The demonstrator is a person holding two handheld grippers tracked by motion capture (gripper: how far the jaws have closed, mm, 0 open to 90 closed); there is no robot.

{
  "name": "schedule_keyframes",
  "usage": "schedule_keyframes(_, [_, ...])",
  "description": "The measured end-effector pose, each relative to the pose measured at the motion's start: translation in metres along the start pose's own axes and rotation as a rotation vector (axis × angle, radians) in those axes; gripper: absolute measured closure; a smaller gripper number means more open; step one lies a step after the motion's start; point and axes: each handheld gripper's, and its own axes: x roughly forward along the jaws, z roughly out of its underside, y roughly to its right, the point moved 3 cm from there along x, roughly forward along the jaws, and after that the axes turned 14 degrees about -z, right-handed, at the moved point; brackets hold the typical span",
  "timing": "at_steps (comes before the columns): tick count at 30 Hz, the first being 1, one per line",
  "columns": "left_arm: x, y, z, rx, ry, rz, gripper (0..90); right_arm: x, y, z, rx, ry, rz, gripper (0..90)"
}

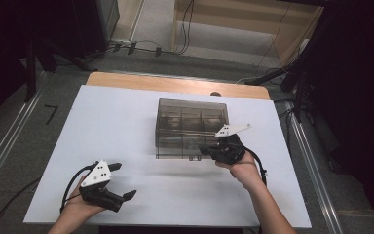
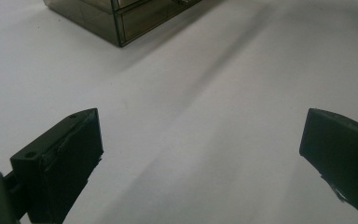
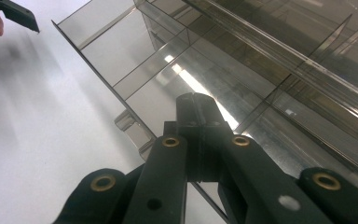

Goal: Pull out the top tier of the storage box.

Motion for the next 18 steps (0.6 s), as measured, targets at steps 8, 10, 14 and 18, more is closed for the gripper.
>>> schedule_keyframes(8, [0.000,0.000,0.000,0.000,0.000,-0.001,0.0,-0.013,0.003,0.001,0.002,0.026,0.019,87.4])
schedule_keyframes(10, [0.000,0.000,0.000,0.001,0.000,-0.003,0.0,-0.016,0.003,0.001,0.009,0.031,0.023,87.4])
schedule_keyframes(14, [0.000,0.000,0.000,0.002,0.001,-0.001,0.0,-0.018,0.005,0.004,0.015,0.025,0.033,87.4])
schedule_keyframes(18, [0.000,0.000,0.000,0.002,0.001,-0.002,0.0,-0.017,0.007,0.007,0.021,0.010,0.046,87.3])
